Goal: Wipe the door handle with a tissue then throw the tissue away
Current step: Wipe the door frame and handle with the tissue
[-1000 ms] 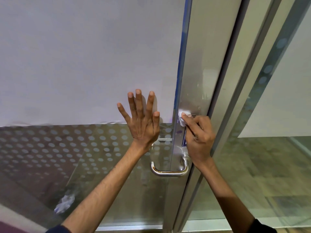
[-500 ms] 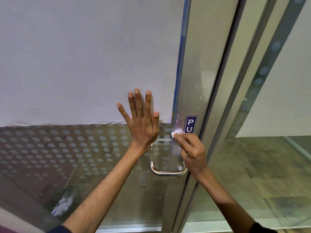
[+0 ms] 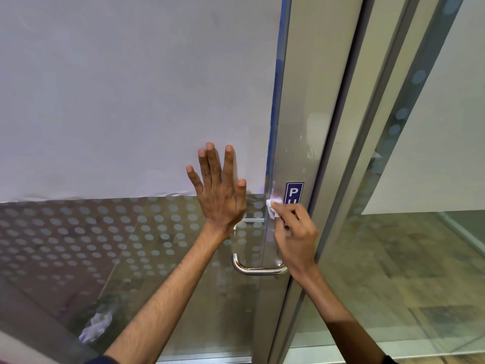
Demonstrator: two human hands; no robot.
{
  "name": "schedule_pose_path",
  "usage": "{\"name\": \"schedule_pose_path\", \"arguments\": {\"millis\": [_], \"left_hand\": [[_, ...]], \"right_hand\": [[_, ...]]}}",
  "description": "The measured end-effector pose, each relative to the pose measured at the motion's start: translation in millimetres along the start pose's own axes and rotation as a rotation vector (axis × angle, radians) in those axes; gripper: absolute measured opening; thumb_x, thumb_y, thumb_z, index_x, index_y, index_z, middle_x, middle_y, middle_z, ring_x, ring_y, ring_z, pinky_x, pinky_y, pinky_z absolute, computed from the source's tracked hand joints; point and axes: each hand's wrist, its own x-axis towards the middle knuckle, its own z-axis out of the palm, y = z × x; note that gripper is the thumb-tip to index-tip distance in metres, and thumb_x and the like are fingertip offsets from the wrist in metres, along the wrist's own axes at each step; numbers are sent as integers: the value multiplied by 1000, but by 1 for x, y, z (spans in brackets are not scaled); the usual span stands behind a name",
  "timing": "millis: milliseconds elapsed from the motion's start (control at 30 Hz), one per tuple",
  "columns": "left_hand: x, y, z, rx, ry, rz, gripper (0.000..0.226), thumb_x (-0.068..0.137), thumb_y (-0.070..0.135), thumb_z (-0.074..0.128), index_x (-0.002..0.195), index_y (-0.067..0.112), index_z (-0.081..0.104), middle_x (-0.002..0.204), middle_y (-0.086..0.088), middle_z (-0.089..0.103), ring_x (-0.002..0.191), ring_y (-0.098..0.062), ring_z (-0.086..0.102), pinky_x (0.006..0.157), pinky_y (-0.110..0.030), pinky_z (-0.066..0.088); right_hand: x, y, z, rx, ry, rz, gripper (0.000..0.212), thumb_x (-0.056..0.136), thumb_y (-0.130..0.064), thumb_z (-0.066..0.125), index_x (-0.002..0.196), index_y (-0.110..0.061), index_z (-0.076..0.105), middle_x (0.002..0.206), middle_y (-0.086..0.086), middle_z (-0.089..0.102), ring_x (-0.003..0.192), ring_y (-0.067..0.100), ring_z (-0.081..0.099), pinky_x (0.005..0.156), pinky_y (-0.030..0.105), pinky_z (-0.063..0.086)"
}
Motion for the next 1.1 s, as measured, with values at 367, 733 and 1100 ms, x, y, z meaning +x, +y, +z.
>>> {"name": "schedule_pose_path", "arguments": {"millis": [367,733,1100], "left_hand": [[0,-1,3,21,12,-5,62,102,53,1,158,29,-9,166,4,-26,155,-15,-21,124,-40,-22],[-1,-1,3,6,21,-13,61,102,53,3,158,31,-7,166,6,-24,156,-15,-19,124,-40,-21],[-2,-2,7,-12,36,-11,61,102,53,3,159,32,-4,167,7,-21,156,-15,-17,125,-41,-20]], "right_hand": [[28,-21,-1,116,135,109,31,83,6,70,112,-7,71,105,13,66,94,8,59,84,7,49],[26,-8,-3,-38,58,-61,43,79,12,71,119,-5,67,95,19,67,84,29,67,77,35,61],[16,10,8,-104,112,-154,34,82,11,59,109,-5,73,78,15,63,53,21,54,47,22,46]]}}
